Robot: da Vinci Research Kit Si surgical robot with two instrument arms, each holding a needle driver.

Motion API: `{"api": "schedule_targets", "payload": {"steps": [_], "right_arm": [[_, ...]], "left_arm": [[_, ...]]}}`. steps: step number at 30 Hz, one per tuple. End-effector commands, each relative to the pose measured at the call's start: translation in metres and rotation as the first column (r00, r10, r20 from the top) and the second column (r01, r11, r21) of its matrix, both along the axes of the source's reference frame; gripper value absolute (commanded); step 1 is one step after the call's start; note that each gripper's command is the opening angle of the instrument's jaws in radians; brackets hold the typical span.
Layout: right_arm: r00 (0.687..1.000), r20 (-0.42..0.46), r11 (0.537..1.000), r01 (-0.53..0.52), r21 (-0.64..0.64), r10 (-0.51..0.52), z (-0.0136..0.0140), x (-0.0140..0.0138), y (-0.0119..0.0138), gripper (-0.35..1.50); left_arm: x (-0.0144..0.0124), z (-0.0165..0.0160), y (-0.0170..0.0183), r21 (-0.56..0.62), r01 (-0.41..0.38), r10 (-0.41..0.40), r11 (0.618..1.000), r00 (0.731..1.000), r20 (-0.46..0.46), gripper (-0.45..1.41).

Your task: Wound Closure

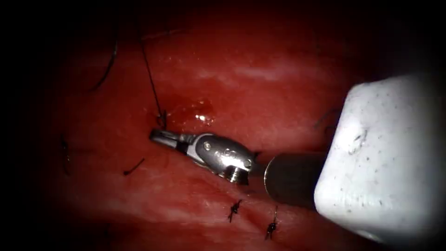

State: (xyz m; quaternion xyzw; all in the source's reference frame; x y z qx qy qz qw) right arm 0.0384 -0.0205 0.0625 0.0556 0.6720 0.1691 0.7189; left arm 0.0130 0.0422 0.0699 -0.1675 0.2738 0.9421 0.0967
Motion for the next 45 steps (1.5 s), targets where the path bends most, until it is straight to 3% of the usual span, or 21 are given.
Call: {"api": "schedule_targets", "payload": {"steps": [1, 17, 40, 45], "right_arm": [[1.000, -0.002, 1.000, 0.001, 0.003, -0.001, 0.0006, 0.0007, -0.0008, -0.35], [1.000, -0.002, 1.000, 0.005, -0.005, -0.005, 0.0008, 0.0001, -0.0010, -0.35], [0.999, -0.002, 0.999, 0.033, -0.013, -0.033, 0.0004, -0.0002, -0.0029, -0.35], [0.999, -0.001, 0.999, 0.039, -0.008, -0.039, 0.0004, -0.0001, -0.0023, -0.35]], "left_arm": [[-0.0002, 0.0003, 0.0011, -0.012, 0.002, -0.002, 1.000, 1.000, 0.004, -0.45], [0.0015, 0.0002, 0.0069, -0.131, 0.070, -0.068, 0.989, 0.997, 0.024, -0.45], [0.0032, -0.0001, 0.0075, -0.123, 0.078, -0.078, 0.989, 0.997, 0.006, -0.45], [0.0031, -0.0003, 0.0066, -0.123, 0.085, -0.085, 0.989, 0.996, 0.006, -0.45]]}}
